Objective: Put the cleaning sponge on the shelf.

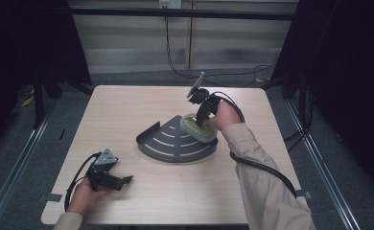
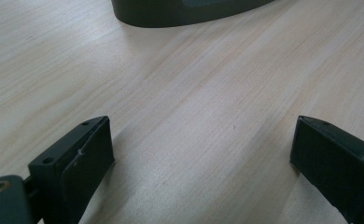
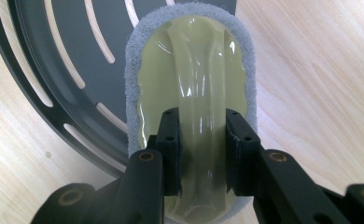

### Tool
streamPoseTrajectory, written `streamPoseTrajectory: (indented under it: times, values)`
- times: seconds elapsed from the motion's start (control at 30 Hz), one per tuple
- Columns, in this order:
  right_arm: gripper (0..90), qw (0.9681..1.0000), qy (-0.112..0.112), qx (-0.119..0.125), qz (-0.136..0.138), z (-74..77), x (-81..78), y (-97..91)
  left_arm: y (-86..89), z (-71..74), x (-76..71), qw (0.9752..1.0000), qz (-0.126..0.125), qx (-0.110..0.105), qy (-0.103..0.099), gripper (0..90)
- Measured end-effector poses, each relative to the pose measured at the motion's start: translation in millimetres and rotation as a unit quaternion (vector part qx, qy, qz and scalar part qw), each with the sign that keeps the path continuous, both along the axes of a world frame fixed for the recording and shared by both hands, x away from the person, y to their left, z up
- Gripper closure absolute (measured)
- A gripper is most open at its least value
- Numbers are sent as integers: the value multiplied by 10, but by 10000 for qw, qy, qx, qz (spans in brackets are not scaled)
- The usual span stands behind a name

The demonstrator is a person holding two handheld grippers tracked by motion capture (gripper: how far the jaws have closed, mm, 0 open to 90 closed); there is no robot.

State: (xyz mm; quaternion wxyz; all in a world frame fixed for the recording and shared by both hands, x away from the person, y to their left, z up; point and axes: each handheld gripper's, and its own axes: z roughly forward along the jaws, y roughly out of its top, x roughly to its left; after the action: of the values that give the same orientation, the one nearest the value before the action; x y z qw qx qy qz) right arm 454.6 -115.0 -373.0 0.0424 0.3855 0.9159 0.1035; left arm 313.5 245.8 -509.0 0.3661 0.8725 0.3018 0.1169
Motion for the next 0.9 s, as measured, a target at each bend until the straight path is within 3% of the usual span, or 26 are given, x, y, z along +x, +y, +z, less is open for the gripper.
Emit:
streamPoseTrajectory:
  times: [0.43, 0.9]
  values:
    - [713, 9998, 46, 121, -153, -103, -42, 28, -2, -1, -1, 10000, 3, -4, -1, 53]
    - [712, 9998, 76, 74, -158, -204, -52, 71, 0, 0, 0, 10000, 1, 1, -2, 54]
